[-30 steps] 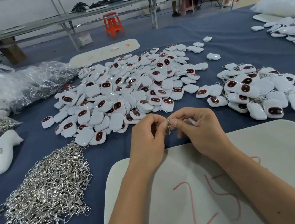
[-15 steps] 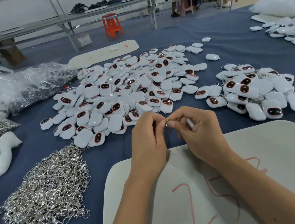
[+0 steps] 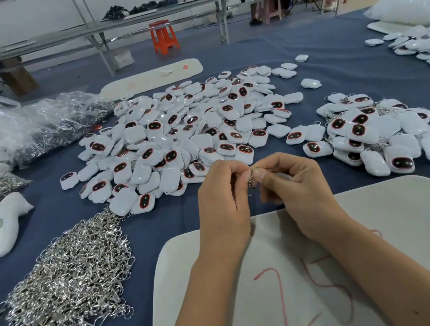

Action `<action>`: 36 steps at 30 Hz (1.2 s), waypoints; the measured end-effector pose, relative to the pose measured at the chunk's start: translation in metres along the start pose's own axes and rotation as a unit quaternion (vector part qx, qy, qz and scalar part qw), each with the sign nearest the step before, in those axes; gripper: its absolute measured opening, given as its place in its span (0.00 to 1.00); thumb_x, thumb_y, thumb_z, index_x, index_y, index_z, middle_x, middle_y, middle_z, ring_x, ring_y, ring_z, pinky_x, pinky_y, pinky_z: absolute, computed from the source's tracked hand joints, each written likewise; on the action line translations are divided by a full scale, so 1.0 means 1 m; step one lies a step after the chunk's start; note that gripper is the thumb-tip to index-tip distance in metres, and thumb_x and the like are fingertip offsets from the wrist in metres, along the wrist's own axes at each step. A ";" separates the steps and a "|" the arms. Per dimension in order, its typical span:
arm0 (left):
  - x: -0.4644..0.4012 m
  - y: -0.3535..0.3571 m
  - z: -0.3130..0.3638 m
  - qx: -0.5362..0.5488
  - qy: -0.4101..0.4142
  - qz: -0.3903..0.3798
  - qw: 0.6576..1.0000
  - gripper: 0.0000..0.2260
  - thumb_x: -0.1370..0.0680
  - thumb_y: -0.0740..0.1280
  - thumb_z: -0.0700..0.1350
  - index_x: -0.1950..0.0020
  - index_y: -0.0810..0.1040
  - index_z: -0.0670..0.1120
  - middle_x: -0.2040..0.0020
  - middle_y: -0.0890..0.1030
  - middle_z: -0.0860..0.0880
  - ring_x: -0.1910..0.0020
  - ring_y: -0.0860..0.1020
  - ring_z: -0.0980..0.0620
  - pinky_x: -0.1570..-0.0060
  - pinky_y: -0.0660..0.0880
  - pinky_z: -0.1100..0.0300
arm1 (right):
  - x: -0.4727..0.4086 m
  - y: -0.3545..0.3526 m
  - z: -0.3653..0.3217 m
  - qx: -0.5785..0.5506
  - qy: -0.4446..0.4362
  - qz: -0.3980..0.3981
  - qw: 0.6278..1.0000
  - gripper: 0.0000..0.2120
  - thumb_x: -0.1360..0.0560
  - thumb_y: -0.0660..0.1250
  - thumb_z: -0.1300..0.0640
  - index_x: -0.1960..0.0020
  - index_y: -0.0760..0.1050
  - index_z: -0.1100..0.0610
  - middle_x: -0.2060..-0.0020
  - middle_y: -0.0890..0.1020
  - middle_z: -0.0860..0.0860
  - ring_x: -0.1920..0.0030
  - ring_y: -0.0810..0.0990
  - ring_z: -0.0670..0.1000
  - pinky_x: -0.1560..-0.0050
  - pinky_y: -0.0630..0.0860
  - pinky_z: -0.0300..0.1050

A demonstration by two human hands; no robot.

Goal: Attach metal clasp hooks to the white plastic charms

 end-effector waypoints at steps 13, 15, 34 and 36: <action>0.000 -0.002 -0.011 -0.035 -0.011 0.009 0.999 0.06 0.19 0.66 0.36 0.54 0.77 0.45 0.60 0.77 0.54 0.60 0.74 0.55 0.59 0.68 0.67 | -0.001 0.002 0.004 0.064 -0.002 0.021 0.998 0.05 0.23 0.73 0.56 0.48 0.80 0.54 0.63 0.81 0.46 0.66 0.75 0.43 0.63 0.72 0.35; 0.000 -0.004 -0.015 -0.049 -0.014 0.009 0.999 0.07 0.20 0.65 0.35 0.54 0.76 0.46 0.59 0.77 0.54 0.59 0.74 0.54 0.59 0.68 0.66 | -0.003 -0.007 0.009 0.052 0.023 0.050 0.997 0.13 0.28 0.69 0.56 0.44 0.75 0.50 0.57 0.79 0.46 0.62 0.74 0.44 0.60 0.71 0.38; 0.005 0.018 -0.021 -0.081 -0.023 -0.102 0.991 0.08 0.20 0.63 0.39 0.55 0.74 0.50 0.58 0.75 0.57 0.57 0.74 0.55 0.59 0.69 0.64 | -0.008 -0.021 0.008 0.052 0.006 0.085 0.995 0.17 0.20 0.70 0.66 0.37 0.82 0.48 0.55 0.86 0.44 0.53 0.86 0.50 0.47 0.84 0.51; 0.005 0.020 -0.021 -0.080 -0.022 -0.109 0.991 0.07 0.20 0.62 0.40 0.56 0.73 0.50 0.59 0.75 0.57 0.57 0.74 0.55 0.59 0.69 0.63 | -0.007 -0.025 0.009 0.032 0.012 0.104 0.994 0.10 0.19 0.71 0.63 0.42 0.83 0.50 0.57 0.86 0.48 0.58 0.85 0.51 0.57 0.84 0.47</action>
Point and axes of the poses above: each hand's wrist, its own x-axis away from the middle knuckle, its own y-axis out of the palm, z = x × y, the point moved 10 cm from there along -x, towards the middle knuckle
